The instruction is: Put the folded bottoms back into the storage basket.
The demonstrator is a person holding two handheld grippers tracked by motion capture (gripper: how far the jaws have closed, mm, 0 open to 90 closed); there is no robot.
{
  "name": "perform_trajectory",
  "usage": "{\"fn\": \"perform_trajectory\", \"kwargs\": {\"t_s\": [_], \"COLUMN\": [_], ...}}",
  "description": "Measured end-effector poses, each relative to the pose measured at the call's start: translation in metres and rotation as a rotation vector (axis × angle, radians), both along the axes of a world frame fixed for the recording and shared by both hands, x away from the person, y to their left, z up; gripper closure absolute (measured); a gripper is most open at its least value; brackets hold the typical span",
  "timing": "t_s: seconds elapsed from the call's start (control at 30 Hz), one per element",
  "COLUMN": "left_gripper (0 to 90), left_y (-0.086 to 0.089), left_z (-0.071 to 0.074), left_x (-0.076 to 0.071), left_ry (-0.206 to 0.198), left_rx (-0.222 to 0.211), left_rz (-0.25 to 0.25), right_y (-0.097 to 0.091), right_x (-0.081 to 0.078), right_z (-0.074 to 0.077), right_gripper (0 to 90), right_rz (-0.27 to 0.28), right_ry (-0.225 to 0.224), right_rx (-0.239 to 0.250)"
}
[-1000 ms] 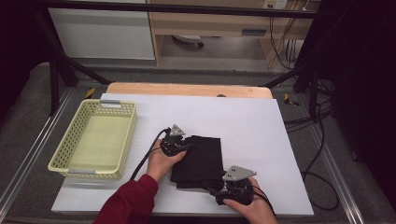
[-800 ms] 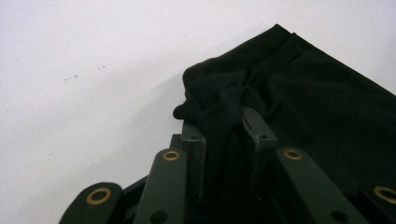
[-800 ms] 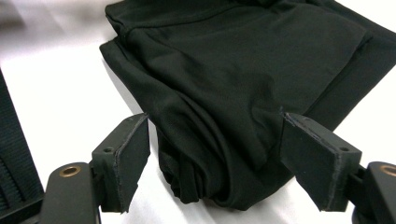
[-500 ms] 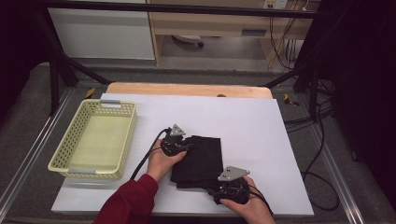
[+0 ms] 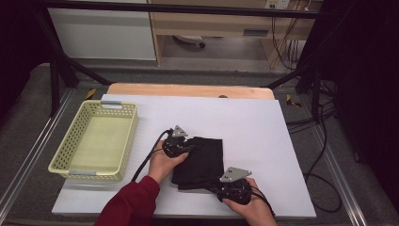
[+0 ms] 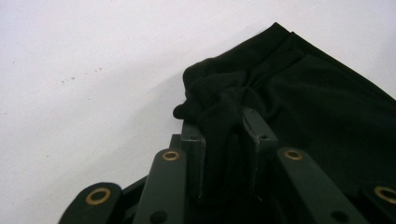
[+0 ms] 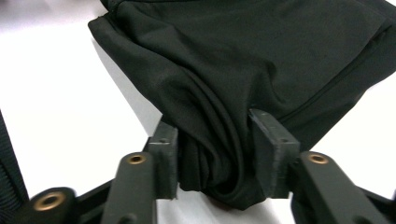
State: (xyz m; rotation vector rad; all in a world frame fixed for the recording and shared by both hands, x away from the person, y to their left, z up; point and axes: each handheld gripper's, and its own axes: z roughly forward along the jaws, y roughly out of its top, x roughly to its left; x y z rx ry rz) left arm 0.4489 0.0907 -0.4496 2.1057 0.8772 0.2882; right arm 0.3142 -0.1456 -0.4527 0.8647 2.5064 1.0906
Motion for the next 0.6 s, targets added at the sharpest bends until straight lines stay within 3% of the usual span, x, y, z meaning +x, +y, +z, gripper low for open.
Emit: {"fn": "perform_trajectory", "kwargs": {"t_s": [0.27,0.6], "left_gripper": [74.0,74.6], "left_y": [0.0,-0.004], "left_z": [0.006,0.028], "left_x": [-0.003,-0.008], "left_ry": [-0.011,-0.031], "left_rx": [0.004,0.022], "left_rz": [-0.01,-0.063], "right_y": [0.0,-0.002], "right_x": [0.002,0.002], "right_z": [0.002,0.019], "right_gripper": [72.6,75.5], "right_rz": [0.012,0.031], "right_ry": [-0.013,-0.008], "right_rx": [0.007,0.033]}}
